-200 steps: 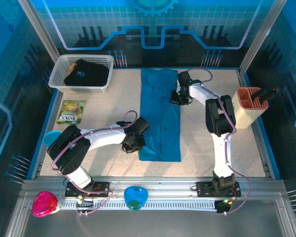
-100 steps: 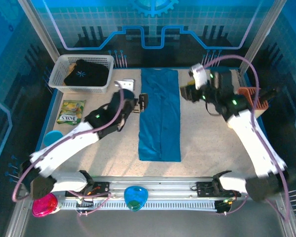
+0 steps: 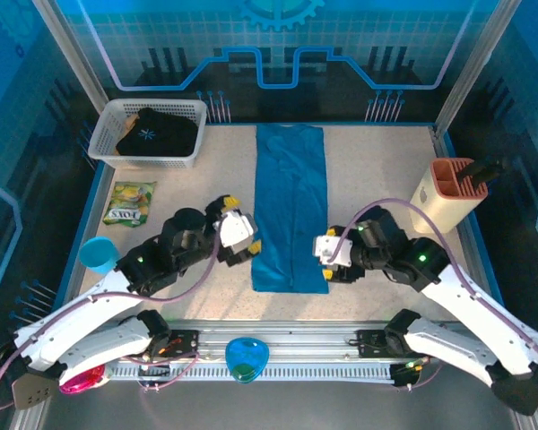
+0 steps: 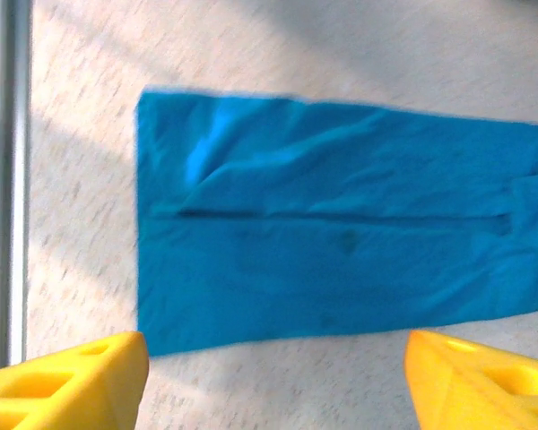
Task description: Fold and stack the t-shirts
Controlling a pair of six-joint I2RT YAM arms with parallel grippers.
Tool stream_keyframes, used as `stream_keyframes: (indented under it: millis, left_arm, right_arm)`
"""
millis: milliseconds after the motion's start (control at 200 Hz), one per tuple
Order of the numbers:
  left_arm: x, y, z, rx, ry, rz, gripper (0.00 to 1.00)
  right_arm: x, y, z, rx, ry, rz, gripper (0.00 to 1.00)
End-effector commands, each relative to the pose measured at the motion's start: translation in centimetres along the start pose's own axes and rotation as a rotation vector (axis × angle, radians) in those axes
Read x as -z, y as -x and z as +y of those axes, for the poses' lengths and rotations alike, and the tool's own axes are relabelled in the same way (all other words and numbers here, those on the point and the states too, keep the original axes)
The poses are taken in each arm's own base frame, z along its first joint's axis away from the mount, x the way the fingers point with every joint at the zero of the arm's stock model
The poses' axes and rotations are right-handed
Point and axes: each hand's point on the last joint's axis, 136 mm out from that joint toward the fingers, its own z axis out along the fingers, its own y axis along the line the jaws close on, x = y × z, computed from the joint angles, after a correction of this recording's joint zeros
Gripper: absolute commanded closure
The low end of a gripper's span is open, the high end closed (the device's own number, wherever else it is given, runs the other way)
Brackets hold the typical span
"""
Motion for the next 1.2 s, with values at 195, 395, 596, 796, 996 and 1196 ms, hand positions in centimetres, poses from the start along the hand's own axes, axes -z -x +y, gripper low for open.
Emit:
stream_keyframes:
  millis: [195,395,596,796,996,1196]
  left_arm:
    - [-1.3,-10.3,-8.4,-0.316,-0.35,0.4,0.08]
    - [-3.2,-12.1,-11.6,-0.409,-0.471,0.432,0.1]
    - [-5.1,-13.2,-14.5,-0.445,-0.581,0.433,0.14]
    - [-6.8,-14.1,-15.5,-0.486,-0.616,0.417,0.16]
    - [-7.9,-15.5,-15.6,-0.492,-0.633,0.46,0.23]
    - [-8.3,-16.3,-15.1,-0.47,-0.647,0.5,0.3]
  right_arm:
    - [-4.7,-6.5,6.8,0.13,0.271,0.331,0.24]
    - [-6.5,-5.1,6.8,0.094,0.252,0.261,0.24]
    - [-7.4,-5.7,6.1,0.064,0.193,0.29,0.24]
    - [-6.9,-5.9,6.1,0.055,0.18,0.29,0.25]
    - [-6.5,-5.9,6.0,0.054,0.164,0.28,0.25]
    - [-6.4,-5.8,6.0,0.055,0.163,0.275,0.26]
